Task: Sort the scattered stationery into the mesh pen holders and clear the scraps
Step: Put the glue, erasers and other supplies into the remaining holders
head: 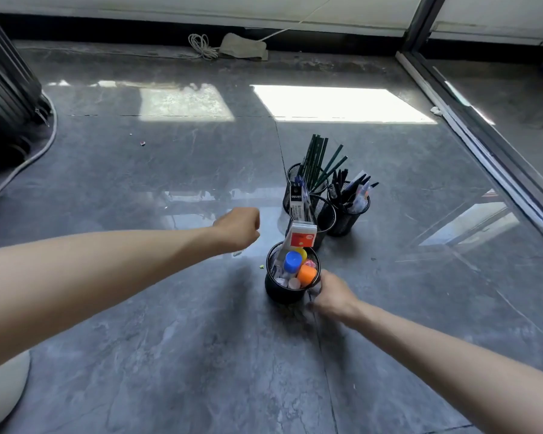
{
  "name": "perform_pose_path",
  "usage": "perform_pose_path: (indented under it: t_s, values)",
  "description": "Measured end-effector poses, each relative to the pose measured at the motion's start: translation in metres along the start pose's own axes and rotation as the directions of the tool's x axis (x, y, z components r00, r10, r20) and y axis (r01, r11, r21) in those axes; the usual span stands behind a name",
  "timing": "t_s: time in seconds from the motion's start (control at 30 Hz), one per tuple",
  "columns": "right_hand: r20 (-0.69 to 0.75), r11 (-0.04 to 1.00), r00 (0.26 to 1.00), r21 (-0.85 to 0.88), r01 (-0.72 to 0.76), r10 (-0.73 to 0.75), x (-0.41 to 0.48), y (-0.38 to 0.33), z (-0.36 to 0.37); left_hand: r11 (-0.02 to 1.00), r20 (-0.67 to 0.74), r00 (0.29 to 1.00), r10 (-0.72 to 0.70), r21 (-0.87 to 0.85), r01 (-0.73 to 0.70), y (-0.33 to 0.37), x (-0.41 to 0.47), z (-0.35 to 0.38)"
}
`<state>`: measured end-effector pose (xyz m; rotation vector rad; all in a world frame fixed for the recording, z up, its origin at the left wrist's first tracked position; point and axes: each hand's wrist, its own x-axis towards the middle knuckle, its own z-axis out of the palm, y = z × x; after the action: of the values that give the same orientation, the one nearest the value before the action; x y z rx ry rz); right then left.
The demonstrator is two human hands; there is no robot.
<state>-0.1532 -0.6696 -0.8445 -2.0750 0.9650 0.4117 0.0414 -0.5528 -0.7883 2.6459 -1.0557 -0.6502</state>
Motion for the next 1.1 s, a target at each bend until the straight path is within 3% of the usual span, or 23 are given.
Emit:
perform_pose_path:
  t_s: [0.2,0.4,0.6,0.73,0.87,1.1]
  values:
    - [-0.081,0.96,0.976,0.178,0.214,-0.202,0.004,-0.002,0.013,0.977,0.11,0.988,-0.113,0.194,0.09,-0.033,0.006,0.033]
    - [-0.14,0.914,0.95,0.267,0.307,-0.278,0.016,0.012,0.024,0.992,0.09,0.988,-0.129,-0.003,0.129,-0.044,0.016,0.05]
    - [-0.218,0.891,0.929,0.283,0.354,-0.299,0.022,0.023,0.025,0.999,0.015,0.999,0.041,0.022,-0.041,-0.043,0.01,0.056]
    - [-0.256,0.876,0.926,0.329,0.354,-0.278,0.021,0.032,0.023,0.98,0.065,0.979,0.194,-0.064,-0.189,-0.023,0.002,0.061]
    - [-0.257,0.872,0.926,0.338,0.353,-0.276,0.024,0.042,0.02,0.985,0.147,0.976,0.159,-0.092,-0.147,-0.016,0.0,0.076]
    - [-0.27,0.859,0.923,0.363,0.361,-0.274,0.024,0.044,0.023,0.988,0.143,0.982,0.126,0.067,-0.136,-0.005,0.002,0.079]
